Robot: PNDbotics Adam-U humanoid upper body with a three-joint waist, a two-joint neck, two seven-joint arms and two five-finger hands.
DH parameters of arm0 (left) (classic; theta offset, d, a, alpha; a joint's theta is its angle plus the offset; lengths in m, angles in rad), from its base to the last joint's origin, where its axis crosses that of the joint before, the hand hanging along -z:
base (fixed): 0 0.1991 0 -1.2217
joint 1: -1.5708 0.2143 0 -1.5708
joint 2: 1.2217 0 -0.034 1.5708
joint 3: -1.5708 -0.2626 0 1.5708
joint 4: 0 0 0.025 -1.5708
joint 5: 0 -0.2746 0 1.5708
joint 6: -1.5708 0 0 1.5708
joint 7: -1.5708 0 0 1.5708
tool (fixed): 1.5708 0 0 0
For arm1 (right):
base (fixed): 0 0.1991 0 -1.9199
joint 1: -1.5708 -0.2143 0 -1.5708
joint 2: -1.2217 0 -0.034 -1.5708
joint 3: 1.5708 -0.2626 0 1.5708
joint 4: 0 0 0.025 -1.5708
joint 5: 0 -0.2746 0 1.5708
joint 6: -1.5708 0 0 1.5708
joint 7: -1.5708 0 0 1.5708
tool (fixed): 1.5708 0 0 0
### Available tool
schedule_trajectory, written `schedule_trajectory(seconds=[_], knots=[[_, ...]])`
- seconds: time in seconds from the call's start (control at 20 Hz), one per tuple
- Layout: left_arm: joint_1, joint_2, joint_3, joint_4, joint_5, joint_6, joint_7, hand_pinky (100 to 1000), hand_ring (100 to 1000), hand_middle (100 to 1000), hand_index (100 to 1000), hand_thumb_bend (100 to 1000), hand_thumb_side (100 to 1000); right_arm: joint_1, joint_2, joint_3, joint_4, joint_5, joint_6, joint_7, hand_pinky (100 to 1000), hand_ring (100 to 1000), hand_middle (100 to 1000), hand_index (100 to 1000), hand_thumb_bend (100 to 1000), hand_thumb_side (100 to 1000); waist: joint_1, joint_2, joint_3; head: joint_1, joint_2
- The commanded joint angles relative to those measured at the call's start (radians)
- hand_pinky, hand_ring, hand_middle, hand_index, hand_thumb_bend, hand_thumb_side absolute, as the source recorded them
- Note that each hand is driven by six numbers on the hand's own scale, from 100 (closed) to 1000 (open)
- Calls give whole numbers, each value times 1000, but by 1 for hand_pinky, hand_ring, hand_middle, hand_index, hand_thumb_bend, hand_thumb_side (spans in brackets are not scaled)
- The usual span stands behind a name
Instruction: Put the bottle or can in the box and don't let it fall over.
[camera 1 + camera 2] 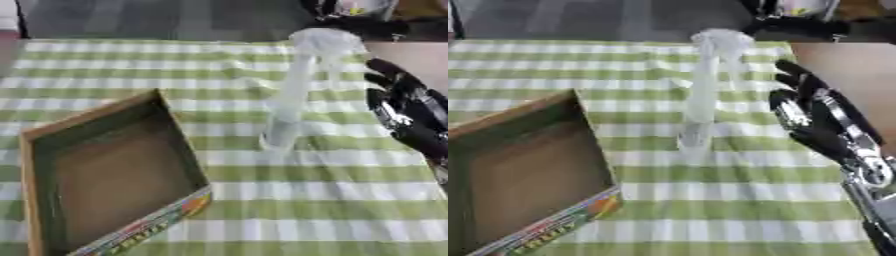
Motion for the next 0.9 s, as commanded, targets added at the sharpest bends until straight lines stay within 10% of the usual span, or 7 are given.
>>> schedule_trajectory(seconds=[0.05, 0.9], knots=[[-2, 33, 16, -17, -4, -3, 8, 915, 838, 935, 839, 100, 813, 0, -35, -20, -23, -23, 2, -37, 956, 1000, 1000, 1000, 100, 566, 4, -19, 0, 7, 9], [-6, 35, 14, -18, 0, -7, 12, 914, 837, 934, 838, 100, 810, -1, -36, -1, -23, 29, -37, 59, 965, 1000, 1000, 1000, 100, 425, 11, -16, -2, 3, 4]])
